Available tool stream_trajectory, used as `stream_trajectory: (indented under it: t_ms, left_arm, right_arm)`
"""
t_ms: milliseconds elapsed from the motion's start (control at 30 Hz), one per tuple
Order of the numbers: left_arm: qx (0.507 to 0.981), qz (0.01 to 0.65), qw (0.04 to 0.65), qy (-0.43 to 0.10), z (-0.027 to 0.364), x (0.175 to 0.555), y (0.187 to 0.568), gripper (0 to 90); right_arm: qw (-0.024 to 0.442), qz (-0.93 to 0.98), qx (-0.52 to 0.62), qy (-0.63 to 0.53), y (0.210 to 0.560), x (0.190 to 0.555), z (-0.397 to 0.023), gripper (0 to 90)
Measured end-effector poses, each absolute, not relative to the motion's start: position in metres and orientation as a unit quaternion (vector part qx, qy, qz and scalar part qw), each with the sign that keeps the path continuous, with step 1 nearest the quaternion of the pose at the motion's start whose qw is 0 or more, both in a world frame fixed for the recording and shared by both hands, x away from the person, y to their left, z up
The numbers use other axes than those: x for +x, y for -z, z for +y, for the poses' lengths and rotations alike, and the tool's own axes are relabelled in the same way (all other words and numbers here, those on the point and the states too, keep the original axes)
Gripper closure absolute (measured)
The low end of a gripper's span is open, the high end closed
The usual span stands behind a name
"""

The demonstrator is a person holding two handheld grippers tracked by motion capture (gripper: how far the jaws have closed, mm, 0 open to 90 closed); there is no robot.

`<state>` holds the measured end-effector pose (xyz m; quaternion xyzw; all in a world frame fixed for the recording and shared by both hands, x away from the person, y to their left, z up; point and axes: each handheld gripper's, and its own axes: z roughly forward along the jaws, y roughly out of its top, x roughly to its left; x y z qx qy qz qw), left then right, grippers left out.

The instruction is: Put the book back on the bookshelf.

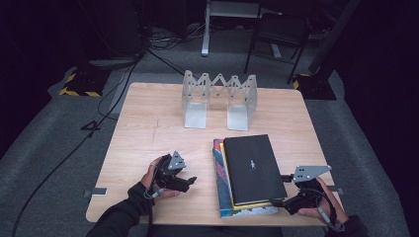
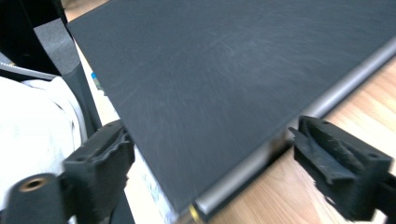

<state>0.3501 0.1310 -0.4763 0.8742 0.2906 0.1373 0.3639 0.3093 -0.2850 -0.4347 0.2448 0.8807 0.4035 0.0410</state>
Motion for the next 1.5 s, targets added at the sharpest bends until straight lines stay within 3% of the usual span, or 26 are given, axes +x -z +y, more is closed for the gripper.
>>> stream_trajectory:
  t_ms: [300,667,767,1000,1300,1400,1500]
  left_arm:
    - [0.875,0.263,0.381,-0.144,0.095,0.364,0.466,20.5]
    - [0.868,0.269,0.387,-0.153,0.092,0.378,0.465,21.3]
    - [0.867,0.272,0.388,-0.155,0.092,0.38,0.465,21.7]
    - [0.869,0.267,0.386,-0.157,0.09,0.38,0.465,22.7]
    - [0.872,0.267,0.38,-0.153,0.083,0.386,0.471,22.7]
    - [0.871,0.271,0.381,-0.151,0.08,0.389,0.474,22.6]
    - [0.868,0.275,0.386,-0.15,0.079,0.394,0.474,22.9]
  right_arm:
    - [0.057,0.879,0.242,-0.408,0.436,0.314,-0.264,5.5]
    - [0.054,0.881,0.229,-0.41,0.437,0.322,-0.247,7.1]
    - [0.056,0.878,0.224,-0.418,0.435,0.317,-0.255,18.5]
    - [0.064,0.861,0.241,-0.444,0.42,0.309,-0.28,21.2]
    - [0.073,0.853,0.261,-0.445,0.413,0.323,-0.269,21.0]
    - [0.045,0.854,0.268,-0.444,0.42,0.339,-0.258,12.5]
    - [0.033,0.853,0.275,-0.442,0.422,0.352,-0.255,9.8]
